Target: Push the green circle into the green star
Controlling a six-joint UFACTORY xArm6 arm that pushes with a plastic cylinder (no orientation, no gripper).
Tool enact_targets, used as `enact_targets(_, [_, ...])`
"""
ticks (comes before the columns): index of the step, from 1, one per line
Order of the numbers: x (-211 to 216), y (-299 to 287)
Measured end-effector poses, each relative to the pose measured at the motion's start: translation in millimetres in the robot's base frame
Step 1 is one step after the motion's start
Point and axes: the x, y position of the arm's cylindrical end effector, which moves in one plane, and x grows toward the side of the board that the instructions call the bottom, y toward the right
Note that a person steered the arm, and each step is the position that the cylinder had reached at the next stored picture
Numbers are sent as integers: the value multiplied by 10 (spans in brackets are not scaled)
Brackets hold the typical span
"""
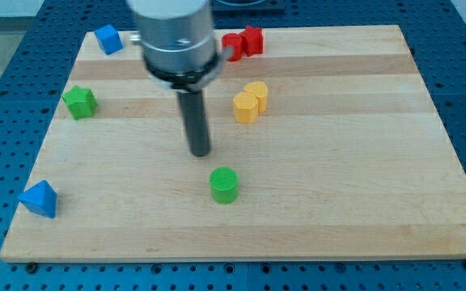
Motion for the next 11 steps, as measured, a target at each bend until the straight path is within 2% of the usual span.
enact_targets(1, [147,731])
enact_targets(2, [606,861])
enact_targets(3, [843,640])
enact_targets(4, [673,-69])
enact_targets(5, [153,-973])
enact_targets(6, [-88,-1336])
enact_targets(7, [62,-1059])
enact_targets(8, [-140,-918])
enact_targets(9, [-382,-1341])
enact_targets(10, [-403,-1874])
enact_targets(11, [-331,-1990])
